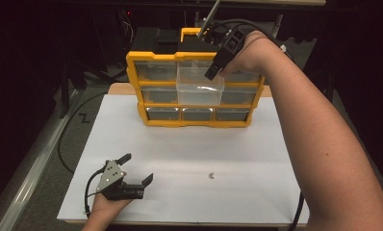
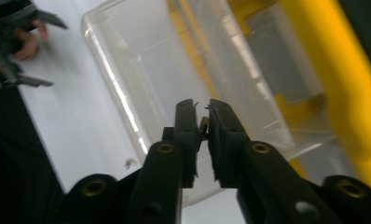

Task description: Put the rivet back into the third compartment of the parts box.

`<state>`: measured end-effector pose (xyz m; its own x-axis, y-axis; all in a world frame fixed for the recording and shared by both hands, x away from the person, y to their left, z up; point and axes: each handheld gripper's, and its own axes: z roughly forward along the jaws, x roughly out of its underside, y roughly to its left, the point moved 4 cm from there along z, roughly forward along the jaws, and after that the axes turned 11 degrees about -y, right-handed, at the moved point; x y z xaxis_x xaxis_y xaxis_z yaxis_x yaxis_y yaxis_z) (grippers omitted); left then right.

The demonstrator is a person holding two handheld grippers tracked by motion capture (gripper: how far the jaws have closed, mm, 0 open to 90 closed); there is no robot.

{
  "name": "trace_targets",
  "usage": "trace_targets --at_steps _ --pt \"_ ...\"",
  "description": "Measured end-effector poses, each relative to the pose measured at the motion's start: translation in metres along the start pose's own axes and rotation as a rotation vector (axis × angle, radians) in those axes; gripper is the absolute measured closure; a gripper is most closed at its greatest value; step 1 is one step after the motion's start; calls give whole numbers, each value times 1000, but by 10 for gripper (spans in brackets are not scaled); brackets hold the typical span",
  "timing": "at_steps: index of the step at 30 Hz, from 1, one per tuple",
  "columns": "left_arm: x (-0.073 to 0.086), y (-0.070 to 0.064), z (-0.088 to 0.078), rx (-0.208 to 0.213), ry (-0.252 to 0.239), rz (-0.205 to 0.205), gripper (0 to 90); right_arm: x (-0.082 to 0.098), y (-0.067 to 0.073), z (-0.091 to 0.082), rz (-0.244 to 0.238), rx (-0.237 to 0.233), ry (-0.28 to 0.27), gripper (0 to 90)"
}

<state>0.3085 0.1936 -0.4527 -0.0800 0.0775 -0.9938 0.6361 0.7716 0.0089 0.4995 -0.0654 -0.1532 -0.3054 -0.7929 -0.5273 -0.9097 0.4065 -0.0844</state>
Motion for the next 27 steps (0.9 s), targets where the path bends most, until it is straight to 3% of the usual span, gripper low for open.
trace_targets --at_steps 1,5,17,27 --pt "0 0 0 0 0 0 3 -1 0 -2 14 14 -11 571" --pt "1 0 1 2 5 -2 3 2 6 -15 12 2 -24 457" --pt "1 -1 1 5 10 -5 3 42 29 -41 16 -16 -20 423" --pt "1 -1 2 -2 10 -7 3 83 47 -32 9 -29 0 361"
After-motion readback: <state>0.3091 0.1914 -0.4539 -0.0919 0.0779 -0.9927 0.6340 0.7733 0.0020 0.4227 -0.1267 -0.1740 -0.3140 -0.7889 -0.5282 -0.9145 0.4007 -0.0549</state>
